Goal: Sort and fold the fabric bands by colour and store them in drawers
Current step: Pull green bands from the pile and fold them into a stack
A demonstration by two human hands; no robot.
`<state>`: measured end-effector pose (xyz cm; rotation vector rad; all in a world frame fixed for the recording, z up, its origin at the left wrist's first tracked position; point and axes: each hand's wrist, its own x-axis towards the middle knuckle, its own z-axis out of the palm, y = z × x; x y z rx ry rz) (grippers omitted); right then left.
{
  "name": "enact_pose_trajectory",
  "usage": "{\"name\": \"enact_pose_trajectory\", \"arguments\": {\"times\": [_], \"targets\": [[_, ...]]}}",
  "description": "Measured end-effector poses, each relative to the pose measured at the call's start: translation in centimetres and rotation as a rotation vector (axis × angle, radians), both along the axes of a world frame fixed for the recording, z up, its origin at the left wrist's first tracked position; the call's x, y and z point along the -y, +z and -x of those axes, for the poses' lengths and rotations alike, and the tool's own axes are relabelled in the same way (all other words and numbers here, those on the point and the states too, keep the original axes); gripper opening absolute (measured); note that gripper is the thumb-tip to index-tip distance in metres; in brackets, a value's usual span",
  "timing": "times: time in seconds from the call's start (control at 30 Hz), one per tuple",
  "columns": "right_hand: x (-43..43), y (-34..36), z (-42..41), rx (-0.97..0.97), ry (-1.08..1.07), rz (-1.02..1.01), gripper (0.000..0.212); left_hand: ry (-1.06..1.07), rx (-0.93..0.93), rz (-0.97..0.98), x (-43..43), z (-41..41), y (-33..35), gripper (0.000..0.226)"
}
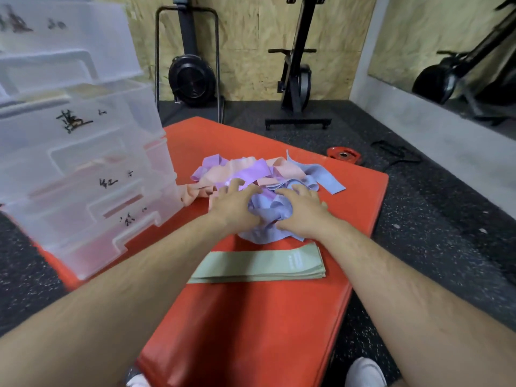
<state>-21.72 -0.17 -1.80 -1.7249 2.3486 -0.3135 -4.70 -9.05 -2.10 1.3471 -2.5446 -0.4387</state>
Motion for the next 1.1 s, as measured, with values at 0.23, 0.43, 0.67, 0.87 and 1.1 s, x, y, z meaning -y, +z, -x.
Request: {"name": "enact_pose_trajectory", "arguments": {"times": [0.23,0.43,0.67,0.87,1.1], "targets": [[3.7,-3.0,1.6,0.007,-0.044,-0.104,0.08,-0.029,0.091,-0.057,4.9,4.3,-3.1,0.094],[5.3,-2.8,2.4,0.157,-0.124,0.148,0.012,-0.057,0.001,0.147,7.9,3.9,-3.8,0.041],[5.5,2.0,2.3,0.485,-0.247,0.599,0.029,-0.002,-0.496,0.14,8.7,3.0,3.1,0.02],[5.0,5.7,1.8,0.563,-0.244,0.833,0.025,0.019,-0.629,0.247,9.6,1.9,8.0,0.009],[4.5,6.5,2.3,0.559,-0.217,0.849,0.023,0.001,-0.643,0.294,10.0,0.7,8.8,0.008]]}}
